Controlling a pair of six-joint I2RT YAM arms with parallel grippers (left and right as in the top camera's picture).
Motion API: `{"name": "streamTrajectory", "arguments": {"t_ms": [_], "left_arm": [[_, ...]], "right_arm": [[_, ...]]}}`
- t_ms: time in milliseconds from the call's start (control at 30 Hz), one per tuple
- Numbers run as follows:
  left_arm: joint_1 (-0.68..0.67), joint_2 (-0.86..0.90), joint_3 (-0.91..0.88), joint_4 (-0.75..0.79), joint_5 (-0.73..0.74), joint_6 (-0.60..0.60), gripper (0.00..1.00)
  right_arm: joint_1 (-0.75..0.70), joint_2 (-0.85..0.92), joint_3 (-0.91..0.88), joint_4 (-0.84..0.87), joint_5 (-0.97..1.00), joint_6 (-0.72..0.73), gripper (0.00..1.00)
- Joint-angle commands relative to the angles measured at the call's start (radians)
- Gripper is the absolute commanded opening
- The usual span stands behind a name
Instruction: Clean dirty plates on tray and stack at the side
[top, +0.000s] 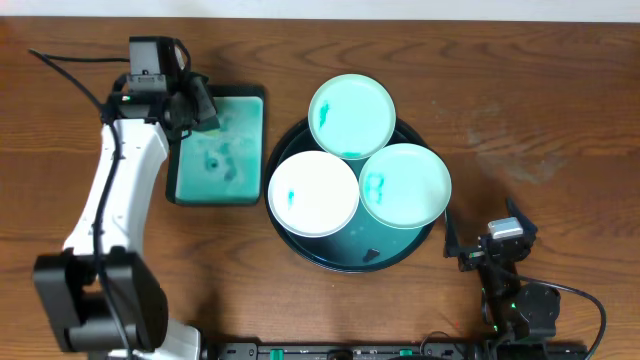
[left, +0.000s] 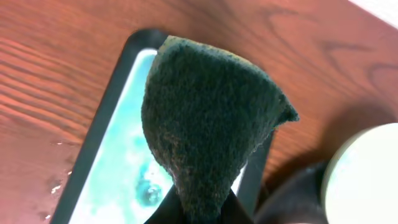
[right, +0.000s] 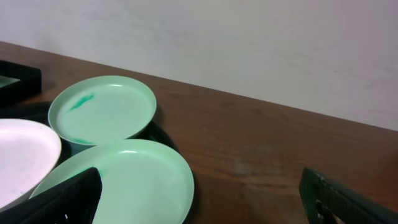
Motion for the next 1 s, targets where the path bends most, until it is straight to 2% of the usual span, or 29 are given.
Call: {"name": "streamTrajectory", "arguments": {"t_ms": [0, 100, 233, 567, 767, 867, 967], "left_arm": [[0.002, 0.110, -0.050, 0.003, -0.014, -0.021, 0.07], [0.003, 0.135, -0.047, 0.004, 0.043, -0.021, 0.07], [0.004, 0.071, -0.021, -0.014, 0.132, -0.021, 0.07], [0.004, -0.152, -0.019, -0.038, 0.123, -0.022, 0.07], [0.002, -0.091, -0.055, -0.022, -0.064, -0.022, 0.07], [0.001, 0.022, -0.107, 0.054, -0.057, -0.022, 0.07], [0.000, 0.121, -0.111, 0.060, -0.038, -0.021, 0.07]], "right_arm": [[-0.002, -0.005, -0.002, -0.004, 0.005, -0.008, 0.99], [-0.002, -0.005, -0.002, -0.004, 0.005, -0.008, 0.99], [-0.002, -0.005, -0.002, -0.004, 0.005, -0.008, 0.99], [-0.002, -0.005, -0.002, -0.004, 0.005, -0.008, 0.99], [-0.002, -0.005, -0.002, -0.004, 0.005, -0.008, 0.99], [-0.002, -0.005, -0.002, -0.004, 0.005, -0.008, 0.99], [-0.002, -0.005, -0.002, -0.004, 0.005, -0.008, 0.99]]}}
